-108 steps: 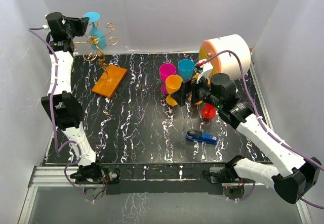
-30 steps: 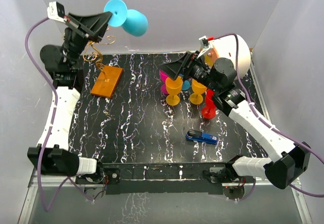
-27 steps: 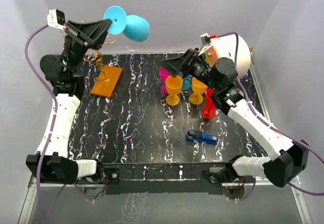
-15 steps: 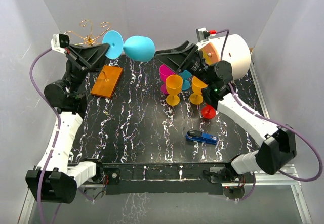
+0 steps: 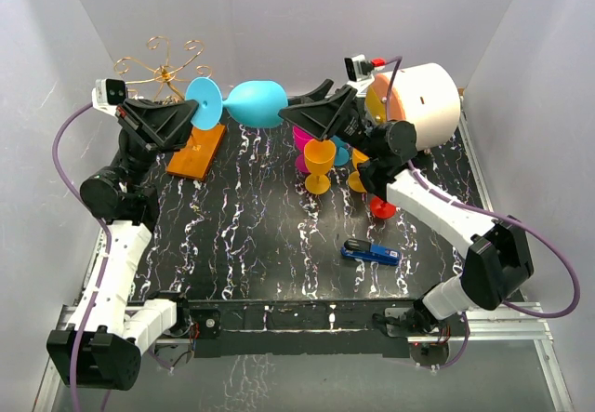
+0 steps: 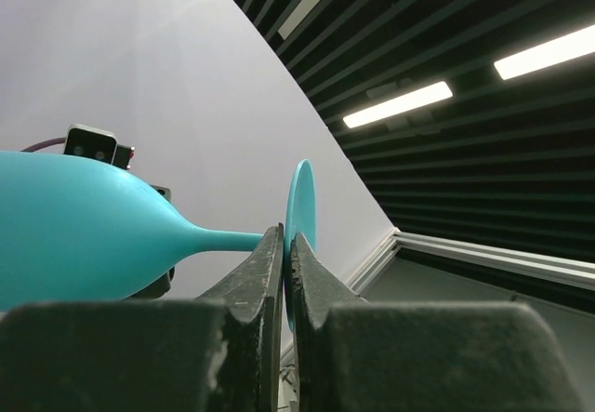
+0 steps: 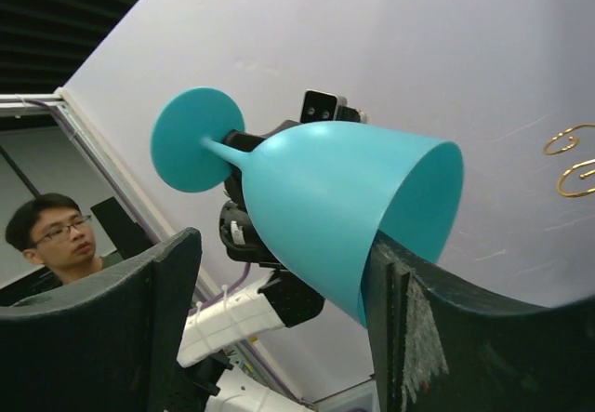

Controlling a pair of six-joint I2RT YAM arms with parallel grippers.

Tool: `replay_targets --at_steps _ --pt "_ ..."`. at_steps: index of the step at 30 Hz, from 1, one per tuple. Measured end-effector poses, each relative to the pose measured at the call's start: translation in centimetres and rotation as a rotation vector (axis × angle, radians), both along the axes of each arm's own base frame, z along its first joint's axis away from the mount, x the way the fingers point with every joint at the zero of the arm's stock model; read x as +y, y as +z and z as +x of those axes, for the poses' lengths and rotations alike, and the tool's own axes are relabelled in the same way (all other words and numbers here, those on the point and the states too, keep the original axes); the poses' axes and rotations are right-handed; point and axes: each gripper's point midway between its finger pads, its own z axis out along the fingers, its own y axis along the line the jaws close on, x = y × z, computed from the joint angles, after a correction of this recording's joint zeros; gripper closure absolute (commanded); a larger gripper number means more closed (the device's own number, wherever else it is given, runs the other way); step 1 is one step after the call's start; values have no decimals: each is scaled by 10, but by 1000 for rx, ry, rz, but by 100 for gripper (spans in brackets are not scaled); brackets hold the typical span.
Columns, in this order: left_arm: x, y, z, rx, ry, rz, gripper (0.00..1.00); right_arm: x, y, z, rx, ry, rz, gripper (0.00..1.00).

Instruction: Take the wine glass off the wine glass rack

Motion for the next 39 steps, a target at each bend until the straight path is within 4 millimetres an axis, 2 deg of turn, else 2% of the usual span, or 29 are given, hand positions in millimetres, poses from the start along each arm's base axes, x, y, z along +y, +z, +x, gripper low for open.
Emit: replay_targets --at_steps 7,12,16,20,27,29,33,34,35,36,37,39 --pt "0 -8 1 20 -15 -4 100 0 1 -8 -6 14 9 67" --pt "0 -8 -2 8 -28 -15 100 0 4 -12 -9 29 24 84" --pt "4 -18 9 42 -40 -52 100 -6 11 -21 -29 38 49 100" --pt "5 -34 23 118 -59 -76 98 -15 21 -34 -49 45 74 100" --pt "3 -35 16 119 -27 -42 89 -14 14 -34 -31 47 72 100" --pt "2 -38 18 127 -9 -22 80 -15 12 -35 -29 46 74 100" --pt "-2 -50 27 154 30 36 52 -16 9 -35 -32 41 75 100" --pt "-4 -57 31 168 36 58 40 -15 9 -36 -36 38 74 100" --pt "-5 -62 33 175 44 70 21 -16 9 -36 -42 33 72 100" --pt "-6 -68 35 183 50 90 11 -16 8 -37 -48 26 68 100" --pt "-8 -73 36 190 56 111 4 -17 7 -37 -53 19 64 100" --pt "-11 -84 38 210 66 151 1 -19 7 -39 -60 2 56 100"
